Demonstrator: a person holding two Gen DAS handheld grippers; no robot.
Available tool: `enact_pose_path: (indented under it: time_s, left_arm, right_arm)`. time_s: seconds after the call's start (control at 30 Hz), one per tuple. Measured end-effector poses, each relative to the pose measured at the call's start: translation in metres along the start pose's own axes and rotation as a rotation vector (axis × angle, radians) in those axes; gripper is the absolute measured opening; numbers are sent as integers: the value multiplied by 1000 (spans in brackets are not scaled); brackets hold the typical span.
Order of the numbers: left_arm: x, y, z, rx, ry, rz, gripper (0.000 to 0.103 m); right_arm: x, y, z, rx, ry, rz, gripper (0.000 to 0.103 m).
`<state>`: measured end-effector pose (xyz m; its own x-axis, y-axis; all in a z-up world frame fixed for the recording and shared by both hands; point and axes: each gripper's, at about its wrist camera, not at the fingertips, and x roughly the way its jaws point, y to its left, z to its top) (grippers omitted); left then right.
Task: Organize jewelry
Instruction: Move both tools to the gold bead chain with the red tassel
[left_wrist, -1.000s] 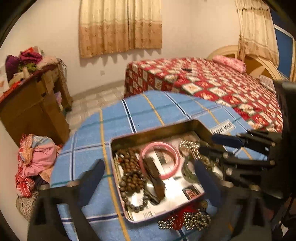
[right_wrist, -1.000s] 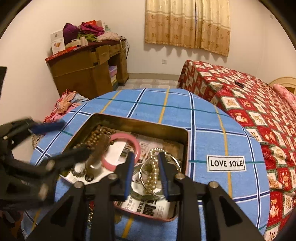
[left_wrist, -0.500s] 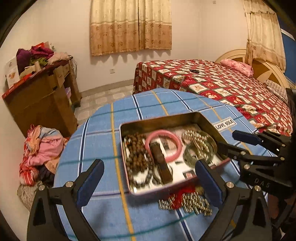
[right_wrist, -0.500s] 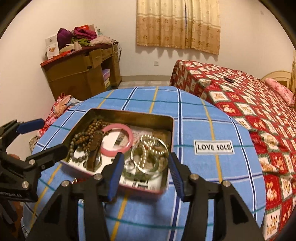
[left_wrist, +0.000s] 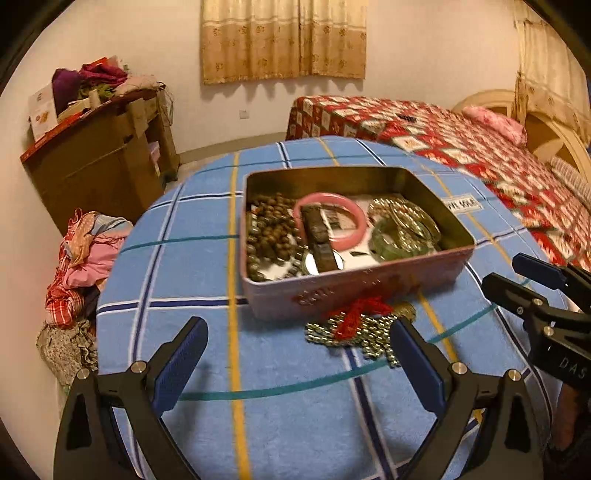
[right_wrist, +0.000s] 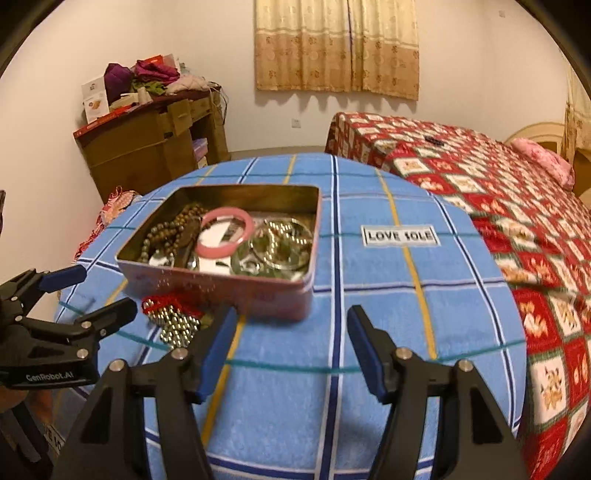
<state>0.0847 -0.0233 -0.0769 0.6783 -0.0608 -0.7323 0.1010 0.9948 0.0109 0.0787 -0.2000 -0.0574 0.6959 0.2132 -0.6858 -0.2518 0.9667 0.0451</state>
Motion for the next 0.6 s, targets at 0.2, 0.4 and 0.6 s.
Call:
enact_pose_path:
  time_s: [0.2, 0.4, 0.6]
  left_arm:
    - [19, -18, -2, 36, 50, 16, 99]
    - [41, -29, -2, 79, 112, 53, 99]
    - [40, 0, -6, 41, 124, 64, 99]
  right_arm:
    - [3, -3, -9, 14, 19, 5, 65]
    - [5, -1, -14, 12, 24, 12, 66]
    - [3, 4, -14, -4, 25, 26, 65]
